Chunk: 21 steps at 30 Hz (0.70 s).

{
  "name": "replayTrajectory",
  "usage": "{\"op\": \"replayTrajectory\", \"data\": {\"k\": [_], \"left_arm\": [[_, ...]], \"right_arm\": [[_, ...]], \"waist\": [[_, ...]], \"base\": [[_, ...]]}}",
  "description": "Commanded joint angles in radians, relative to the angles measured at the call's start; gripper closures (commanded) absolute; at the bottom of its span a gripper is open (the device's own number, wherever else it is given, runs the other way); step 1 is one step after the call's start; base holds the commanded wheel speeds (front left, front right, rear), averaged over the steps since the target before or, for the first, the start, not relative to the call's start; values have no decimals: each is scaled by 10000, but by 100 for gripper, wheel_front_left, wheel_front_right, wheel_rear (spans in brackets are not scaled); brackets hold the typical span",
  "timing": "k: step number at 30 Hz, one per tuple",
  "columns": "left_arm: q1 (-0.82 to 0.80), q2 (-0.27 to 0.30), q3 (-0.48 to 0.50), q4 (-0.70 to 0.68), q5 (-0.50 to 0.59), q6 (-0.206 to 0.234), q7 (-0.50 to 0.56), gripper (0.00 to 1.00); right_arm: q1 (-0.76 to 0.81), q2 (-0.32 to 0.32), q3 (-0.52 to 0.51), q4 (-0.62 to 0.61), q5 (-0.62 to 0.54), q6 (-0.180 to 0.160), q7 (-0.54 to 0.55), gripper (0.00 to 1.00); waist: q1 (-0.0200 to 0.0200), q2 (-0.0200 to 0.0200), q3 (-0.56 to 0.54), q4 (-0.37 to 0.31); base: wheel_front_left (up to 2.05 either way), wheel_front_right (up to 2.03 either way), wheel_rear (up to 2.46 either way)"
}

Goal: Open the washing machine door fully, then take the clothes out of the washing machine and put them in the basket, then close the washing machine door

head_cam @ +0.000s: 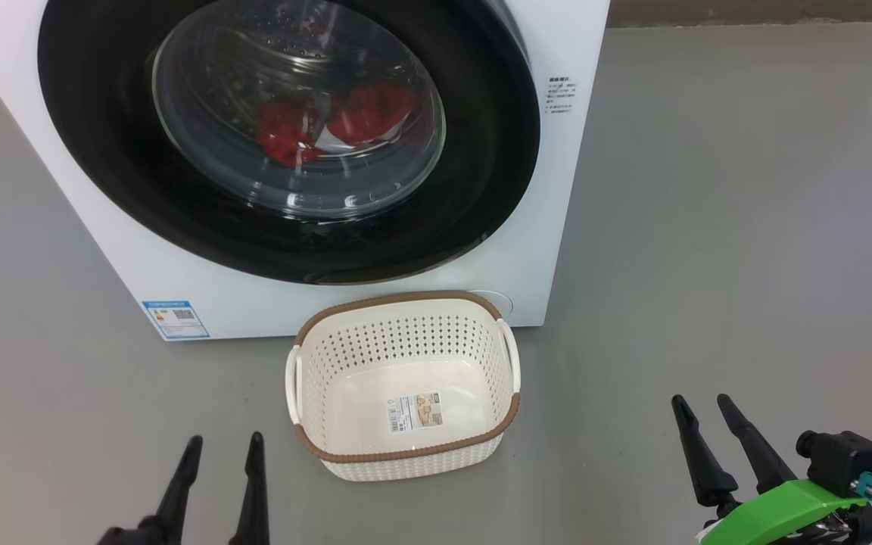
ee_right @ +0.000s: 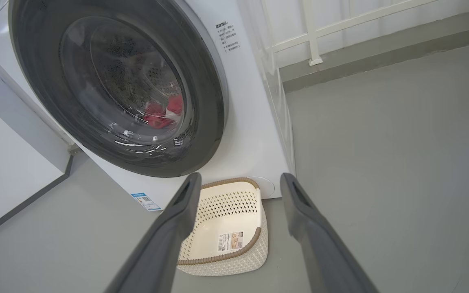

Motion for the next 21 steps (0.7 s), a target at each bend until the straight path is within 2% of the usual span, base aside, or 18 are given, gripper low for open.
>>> {"op": "replayTrajectory", "data": {"k": [1, 18, 21], "left_arm": [[9, 145, 213, -364, 422, 97, -159, 0], [254, 91, 286, -549, 2253, -25, -657, 0], [271, 64, 357, -500, 2239, -93, -678, 0]], "right_arm": [[-272, -190, 264, -221, -384, -6, -164, 0], [-12, -136, 99, -209, -2010, -7, -663, 0], [74, -104, 1, -176, -2072, -7, -684, 0]], "waist": [[-1, 0, -6, -5], [-1, 0, -25, -131], [-1, 0, -30, -145]], "base": [[0, 0, 0], [0, 0, 0], [0, 0, 0]]}}
